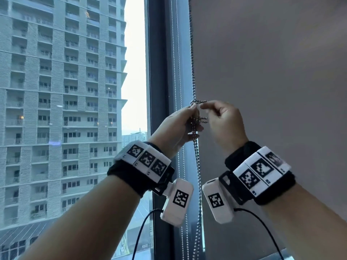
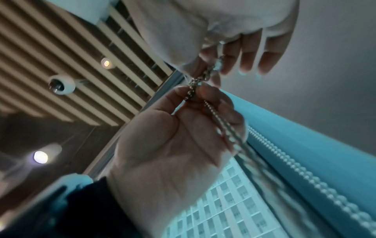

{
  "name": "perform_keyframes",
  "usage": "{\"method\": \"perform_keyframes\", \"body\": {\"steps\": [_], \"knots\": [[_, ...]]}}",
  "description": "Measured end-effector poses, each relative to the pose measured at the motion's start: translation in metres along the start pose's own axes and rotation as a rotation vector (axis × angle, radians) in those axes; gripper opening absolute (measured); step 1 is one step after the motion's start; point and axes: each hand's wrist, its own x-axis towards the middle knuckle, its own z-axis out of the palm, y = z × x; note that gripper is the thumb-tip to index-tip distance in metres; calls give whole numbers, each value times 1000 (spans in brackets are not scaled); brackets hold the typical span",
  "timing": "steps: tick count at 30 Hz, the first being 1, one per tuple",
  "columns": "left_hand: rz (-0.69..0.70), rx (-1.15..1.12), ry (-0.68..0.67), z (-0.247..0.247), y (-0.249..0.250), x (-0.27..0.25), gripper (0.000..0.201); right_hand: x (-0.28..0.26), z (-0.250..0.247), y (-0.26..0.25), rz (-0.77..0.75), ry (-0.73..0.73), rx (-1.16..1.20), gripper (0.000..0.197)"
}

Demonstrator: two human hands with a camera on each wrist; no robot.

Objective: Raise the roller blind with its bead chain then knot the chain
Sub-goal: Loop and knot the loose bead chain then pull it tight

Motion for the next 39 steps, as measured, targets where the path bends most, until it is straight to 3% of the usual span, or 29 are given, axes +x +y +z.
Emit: {"method": "perform_keyframes", "body": {"steps": [5, 9, 11, 16, 22, 24, 26, 32, 36, 39], "knots": [[-68, -78, -145, 2, 2, -5, 36, 5, -4, -19, 303, -307, 359, 34], [-101, -80, -213, -2, -2, -10, 38, 2, -5, -20, 371, -493, 602, 26], [-107, -70, -210, -4, -5, -12, 36, 1, -5, -20, 359, -477, 560, 26], [-55, 41, -113, -10, -11, -10, 27, -2, -6, -18, 182, -330, 205, 27], [15, 118, -36, -8, -10, -12, 21, -3, -9, -16, 146, -287, 167, 31], [35, 119, -10, -11, -12, -11, 23, -5, -8, -12, 152, -245, 149, 41], [43, 108, 24, -15, -13, -10, 26, -9, -10, -9, 168, -202, 205, 51], [52, 128, 70, -24, -19, -7, 27, -32, -18, -8, 127, -95, 565, 42], [54, 141, 82, -28, -22, -5, 27, -48, -28, -10, 128, -190, 793, 36], [52, 139, 100, -32, -24, -4, 28, -67, -35, -7, 224, -304, 825, 23]]}}
